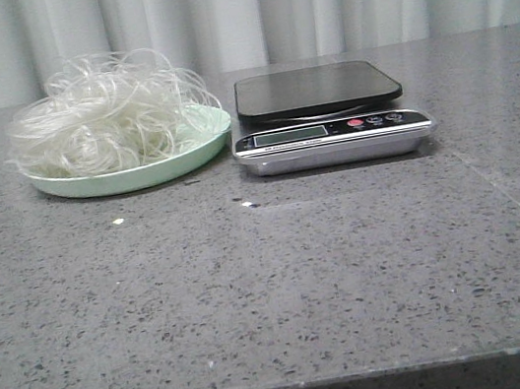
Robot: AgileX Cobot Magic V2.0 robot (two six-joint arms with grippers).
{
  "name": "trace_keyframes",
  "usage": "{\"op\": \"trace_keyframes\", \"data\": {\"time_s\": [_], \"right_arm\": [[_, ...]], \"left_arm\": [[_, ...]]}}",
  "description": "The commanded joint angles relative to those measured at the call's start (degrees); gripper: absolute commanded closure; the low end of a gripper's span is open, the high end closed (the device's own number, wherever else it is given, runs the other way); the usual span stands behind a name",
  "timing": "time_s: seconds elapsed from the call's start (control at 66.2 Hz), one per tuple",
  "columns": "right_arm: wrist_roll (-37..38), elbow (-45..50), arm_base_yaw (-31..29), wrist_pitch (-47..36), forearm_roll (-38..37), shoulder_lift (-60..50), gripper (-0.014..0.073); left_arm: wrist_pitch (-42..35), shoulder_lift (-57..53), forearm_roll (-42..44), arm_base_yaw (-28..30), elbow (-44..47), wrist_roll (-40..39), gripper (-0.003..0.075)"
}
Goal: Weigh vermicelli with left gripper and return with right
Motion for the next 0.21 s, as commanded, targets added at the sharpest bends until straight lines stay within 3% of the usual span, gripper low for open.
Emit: {"op": "trace_keyframes", "data": {"time_s": [0.0, 0.196], "right_arm": [[0.0, -0.5, -0.3, -4.7, 0.2, -1.0, 0.0414], [0.0, -0.5, -0.3, -4.7, 0.2, -1.0, 0.0414]], "left_arm": [[-4.9, -1.1, -0.1, -0.4, 0.4, -0.6, 0.0594], [-4.9, -1.1, -0.1, -0.4, 0.4, -0.6, 0.0594]]}}
